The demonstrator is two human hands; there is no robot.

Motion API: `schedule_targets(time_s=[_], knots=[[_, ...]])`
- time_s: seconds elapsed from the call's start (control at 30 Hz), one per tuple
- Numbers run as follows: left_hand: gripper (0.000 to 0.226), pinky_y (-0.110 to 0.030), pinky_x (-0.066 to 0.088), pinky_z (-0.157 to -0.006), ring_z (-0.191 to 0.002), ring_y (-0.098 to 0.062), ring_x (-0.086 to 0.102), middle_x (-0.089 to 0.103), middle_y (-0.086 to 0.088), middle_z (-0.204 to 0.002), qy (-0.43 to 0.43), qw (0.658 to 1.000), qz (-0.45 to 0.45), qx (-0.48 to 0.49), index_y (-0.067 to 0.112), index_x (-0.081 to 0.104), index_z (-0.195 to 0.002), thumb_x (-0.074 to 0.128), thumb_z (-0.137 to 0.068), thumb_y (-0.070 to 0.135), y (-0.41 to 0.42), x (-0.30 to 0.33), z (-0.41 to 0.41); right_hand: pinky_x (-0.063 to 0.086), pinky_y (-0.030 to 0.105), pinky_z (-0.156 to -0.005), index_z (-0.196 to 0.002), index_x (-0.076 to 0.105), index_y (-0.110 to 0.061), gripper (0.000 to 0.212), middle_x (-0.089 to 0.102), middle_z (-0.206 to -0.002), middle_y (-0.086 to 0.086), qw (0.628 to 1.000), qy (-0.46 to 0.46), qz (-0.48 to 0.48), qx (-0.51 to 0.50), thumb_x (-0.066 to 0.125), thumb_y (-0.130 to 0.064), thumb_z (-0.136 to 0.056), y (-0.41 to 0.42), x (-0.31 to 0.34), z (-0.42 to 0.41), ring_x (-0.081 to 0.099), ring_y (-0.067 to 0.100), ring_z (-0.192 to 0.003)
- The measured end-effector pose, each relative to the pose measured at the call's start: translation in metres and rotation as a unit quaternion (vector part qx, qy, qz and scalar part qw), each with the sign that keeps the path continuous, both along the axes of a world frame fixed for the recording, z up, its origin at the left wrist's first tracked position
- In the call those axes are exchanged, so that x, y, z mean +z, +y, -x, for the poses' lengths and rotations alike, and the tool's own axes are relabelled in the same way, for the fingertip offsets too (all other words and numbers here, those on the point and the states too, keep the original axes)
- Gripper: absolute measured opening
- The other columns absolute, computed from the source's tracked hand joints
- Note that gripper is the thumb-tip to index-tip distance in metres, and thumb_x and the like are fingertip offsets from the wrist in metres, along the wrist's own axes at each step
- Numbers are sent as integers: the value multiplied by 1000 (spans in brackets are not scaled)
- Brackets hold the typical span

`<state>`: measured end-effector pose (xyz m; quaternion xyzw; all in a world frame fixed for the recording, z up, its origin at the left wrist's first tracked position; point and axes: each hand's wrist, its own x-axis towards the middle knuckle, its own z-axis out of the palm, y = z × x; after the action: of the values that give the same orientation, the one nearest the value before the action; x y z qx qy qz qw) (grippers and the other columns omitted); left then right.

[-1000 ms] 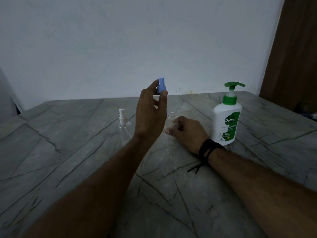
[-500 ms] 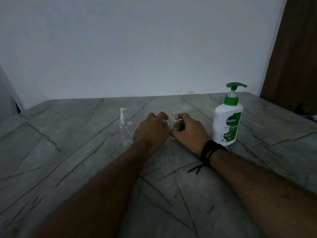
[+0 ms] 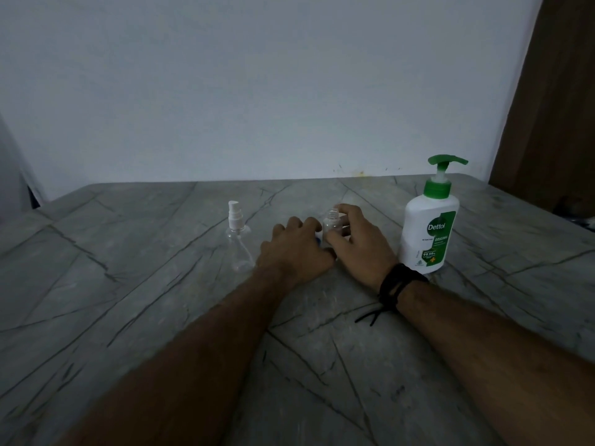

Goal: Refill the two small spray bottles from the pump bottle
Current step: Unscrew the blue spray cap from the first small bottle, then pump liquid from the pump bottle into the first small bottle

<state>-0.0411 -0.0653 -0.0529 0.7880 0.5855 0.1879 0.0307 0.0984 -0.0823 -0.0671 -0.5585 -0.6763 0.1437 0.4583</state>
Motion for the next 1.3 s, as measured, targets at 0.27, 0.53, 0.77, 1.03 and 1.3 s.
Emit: schedule_targets(time_s=[0.27, 0.53, 0.77, 1.03, 1.3], knots=[[47, -53, 44, -92, -114, -26, 46, 52, 2, -121, -81, 996, -16, -34, 26, 50, -119, 44, -84, 56, -8, -1, -7, 28, 29, -110, -153, 25, -22, 68, 41, -149, 4, 997, -20, -66, -19, 52, -50, -97, -3, -1, 3, 37, 17, -137], [52, -47, 46, -90, -104, -17, 46, 51, 8, -112, -144, 987, 12, -68, 32, 50, -103, 33, -69, 67, -12, -3, -2, 41, 49, -106, -149, 33, -21, 70, 40, -146, 5, 972, -158, -170, -28, 44, -61, -92, -28, 18, 13, 35, 24, -136], [37, -43, 47, -85, -102, -18, 51, 55, 5, -110, -131, 989, -21, -69, 25, 56, -108, 53, -84, 54, -8, -3, -2, 39, 39, -107, -146, 41, -12, 72, 48, -139, 7, 932, -186, -309, -15, 69, -37, -85, -87, 64, 11, 40, 21, -130], [53, -47, 46, -92, -108, -19, 49, 52, 5, -120, -112, 992, -15, -49, 25, 53, -112, 51, -83, 69, 0, -6, -5, 23, 26, -118, -153, 22, -14, 104, 26, -152, 11, 946, -11, -259, -197, 85, -34, -73, -90, 64, -66, 26, 20, -140], [56, -46, 46, -93, -109, -18, 48, 52, 6, -120, -110, 993, -18, -47, 26, 53, -114, 50, -81, 71, 3, -7, -5, 42, 38, -104, -143, 35, -15, 96, 37, -137, 9, 981, 106, -69, -147, 91, -28, -66, -49, 33, -77, 45, 18, -115]])
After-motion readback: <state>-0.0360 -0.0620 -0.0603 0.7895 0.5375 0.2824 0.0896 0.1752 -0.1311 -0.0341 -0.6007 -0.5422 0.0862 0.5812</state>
